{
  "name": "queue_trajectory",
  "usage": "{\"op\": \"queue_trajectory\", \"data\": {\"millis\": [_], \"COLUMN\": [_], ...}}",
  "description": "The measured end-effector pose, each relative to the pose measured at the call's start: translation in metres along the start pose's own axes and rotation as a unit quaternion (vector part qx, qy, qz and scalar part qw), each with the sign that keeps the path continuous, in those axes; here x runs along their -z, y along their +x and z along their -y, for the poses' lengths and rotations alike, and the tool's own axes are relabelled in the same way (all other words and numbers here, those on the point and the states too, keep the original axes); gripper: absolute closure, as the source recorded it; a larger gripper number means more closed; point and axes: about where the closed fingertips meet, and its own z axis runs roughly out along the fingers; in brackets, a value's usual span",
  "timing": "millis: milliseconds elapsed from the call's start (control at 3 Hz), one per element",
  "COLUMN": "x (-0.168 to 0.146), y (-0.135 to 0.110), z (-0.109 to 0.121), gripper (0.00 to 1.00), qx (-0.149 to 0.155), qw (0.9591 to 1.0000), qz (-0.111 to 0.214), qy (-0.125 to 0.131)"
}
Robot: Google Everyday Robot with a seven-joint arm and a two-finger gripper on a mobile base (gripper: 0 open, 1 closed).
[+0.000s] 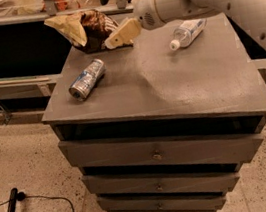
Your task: Pick brown chip bag
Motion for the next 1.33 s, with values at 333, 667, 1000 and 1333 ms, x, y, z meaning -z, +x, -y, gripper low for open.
{"op": "queue_trajectory", "data": {"millis": [333,667,1000,1333], "x": [-0.034,-0.064,-0.087,-0.109], "y": [0.005,0.011,0.022,0.03], "z": [0.01,0.021,0.031,0.035], "gripper": [0.0,0.0,0.0,0.0], "qx": [-0.01,-0.024,-0.042,-0.049], "qw": [0.9997,0.9989,0.9984,0.9986], "qz": [-0.016,-0.023,-0.019,-0.014], "qy": [0.017,0.032,0.032,0.017]}}
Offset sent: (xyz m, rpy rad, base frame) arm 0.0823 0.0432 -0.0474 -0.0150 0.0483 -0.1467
